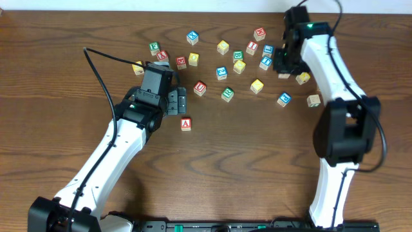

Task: Spell out AI2
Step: 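Lift the I block and carry it toward the red A block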

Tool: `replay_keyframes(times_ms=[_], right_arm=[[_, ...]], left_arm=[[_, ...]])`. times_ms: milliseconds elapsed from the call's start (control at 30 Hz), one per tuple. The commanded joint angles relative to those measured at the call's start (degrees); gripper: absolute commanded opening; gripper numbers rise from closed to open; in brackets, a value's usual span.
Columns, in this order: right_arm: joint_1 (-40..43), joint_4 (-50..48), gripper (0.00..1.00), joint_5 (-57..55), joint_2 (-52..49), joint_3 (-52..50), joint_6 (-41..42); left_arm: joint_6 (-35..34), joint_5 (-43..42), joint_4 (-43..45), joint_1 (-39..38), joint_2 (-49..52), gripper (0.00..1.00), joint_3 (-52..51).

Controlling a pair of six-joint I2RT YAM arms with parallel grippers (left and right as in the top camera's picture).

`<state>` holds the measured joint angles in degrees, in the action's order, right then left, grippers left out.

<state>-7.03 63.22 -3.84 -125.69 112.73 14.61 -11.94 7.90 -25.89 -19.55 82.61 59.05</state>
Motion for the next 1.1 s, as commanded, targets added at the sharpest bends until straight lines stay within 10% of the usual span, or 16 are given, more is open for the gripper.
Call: replay_keyframes(times_ms=[0,200,600,1067], right_arm=[[-1.05,0.44,0.16,-0.09,6.29,1.4,-0.48],[-4.28,0.5,0.17,-0.15,12.72,1.4,-0.46],[-16.17,2.34,0.15,-6.27,16.28,1.4,1.27],[-23.78,2.1,0.15,-11.04,13.97,0.76,4.66]], left_arm=[[0.61,6.47,-0.85,0.26,-0.72,0.97,1.2],[3.13,5.49,-1.95,2.91,-0.72,0.97,1.2],[18.34,-25.22,-6.73,24.55,-0.74,0.97,1.2],[19.8,-26.53,-10.67,30.99,-0.74,0.97,1.2]])
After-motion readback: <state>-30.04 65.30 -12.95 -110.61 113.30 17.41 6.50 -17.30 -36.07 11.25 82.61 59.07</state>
